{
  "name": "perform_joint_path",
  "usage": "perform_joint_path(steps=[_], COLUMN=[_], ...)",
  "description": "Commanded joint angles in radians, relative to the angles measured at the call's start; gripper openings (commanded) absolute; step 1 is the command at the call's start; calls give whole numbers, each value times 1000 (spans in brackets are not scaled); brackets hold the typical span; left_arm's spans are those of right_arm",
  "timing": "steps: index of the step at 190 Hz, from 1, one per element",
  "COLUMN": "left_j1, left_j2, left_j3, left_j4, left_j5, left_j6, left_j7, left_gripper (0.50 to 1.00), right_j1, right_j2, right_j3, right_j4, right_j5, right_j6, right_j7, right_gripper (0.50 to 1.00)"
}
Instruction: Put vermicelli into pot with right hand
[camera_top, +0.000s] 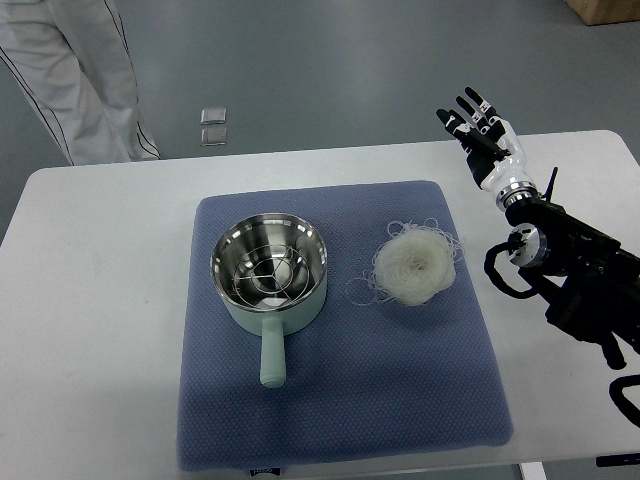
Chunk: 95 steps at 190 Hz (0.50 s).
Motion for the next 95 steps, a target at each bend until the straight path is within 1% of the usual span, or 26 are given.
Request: perform_joint_path(steps=[1,66,95], left_j1=[0,-6,-8], left_j2=[0,0,0], left_j3=[1,1,-5], left_j4=[0,15,-2], left_j5=[0,2,5], left_j6=[0,11,0], left_j7=[0,0,0], left_gripper=[1000,1000,1000], right_j1=[0,0,0], right_j2=[0,-2,-3], right_j3=[1,1,1], right_j4=[0,0,0], right_j5=[0,0,0], right_j6=[-1,-4,-6], right_j7=[0,0,2], right_gripper=[901,901,903])
